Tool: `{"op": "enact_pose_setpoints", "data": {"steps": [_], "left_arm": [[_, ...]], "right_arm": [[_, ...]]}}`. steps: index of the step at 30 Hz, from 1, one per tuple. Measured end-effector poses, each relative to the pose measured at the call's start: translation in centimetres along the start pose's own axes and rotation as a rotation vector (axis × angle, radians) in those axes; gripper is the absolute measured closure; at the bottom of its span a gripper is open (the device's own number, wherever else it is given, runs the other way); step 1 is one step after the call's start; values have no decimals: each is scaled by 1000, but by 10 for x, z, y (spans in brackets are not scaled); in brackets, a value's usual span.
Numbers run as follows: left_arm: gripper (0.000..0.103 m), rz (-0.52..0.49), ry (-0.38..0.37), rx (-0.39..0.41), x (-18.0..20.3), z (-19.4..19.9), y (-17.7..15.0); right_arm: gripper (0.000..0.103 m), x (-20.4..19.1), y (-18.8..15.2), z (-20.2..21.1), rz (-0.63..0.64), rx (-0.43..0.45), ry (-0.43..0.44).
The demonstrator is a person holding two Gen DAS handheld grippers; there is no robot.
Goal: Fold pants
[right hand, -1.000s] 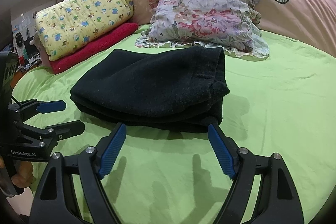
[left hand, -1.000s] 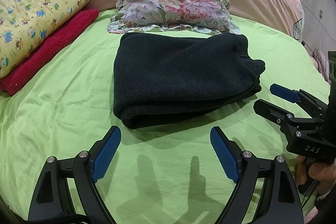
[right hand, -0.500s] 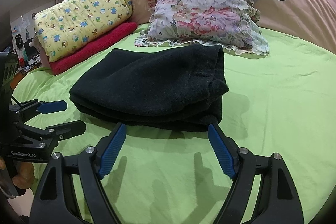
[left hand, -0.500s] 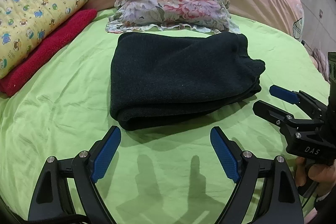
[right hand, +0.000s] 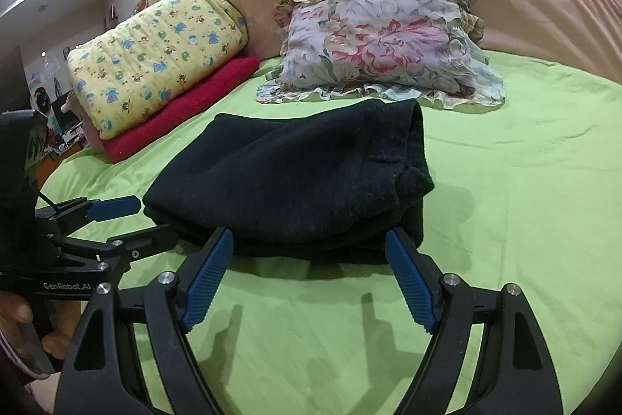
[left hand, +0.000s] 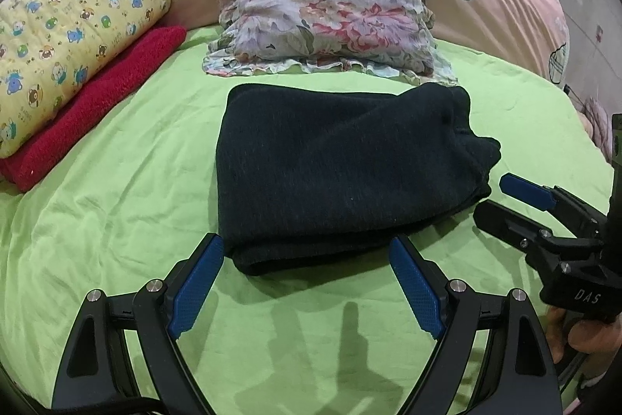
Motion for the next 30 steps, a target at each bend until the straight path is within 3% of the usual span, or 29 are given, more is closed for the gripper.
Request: {"op": "enact_pose_setpoints", "data": {"steps": [30], "left_arm": [[15,12,-8,-28,0,-9,2]], "right_arm": [[19,3,9,-4,-34,-22,-28]]}}
Point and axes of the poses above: each gripper's, at about its wrist camera, not at the fingertips, and z roughly against the way its jaws point, x to its right, y to its top, the point moved 1 cm from there along -z, roughly the way its jaws point, and after that the axes turned 4 degrees about -x, right-handed, at the moved point
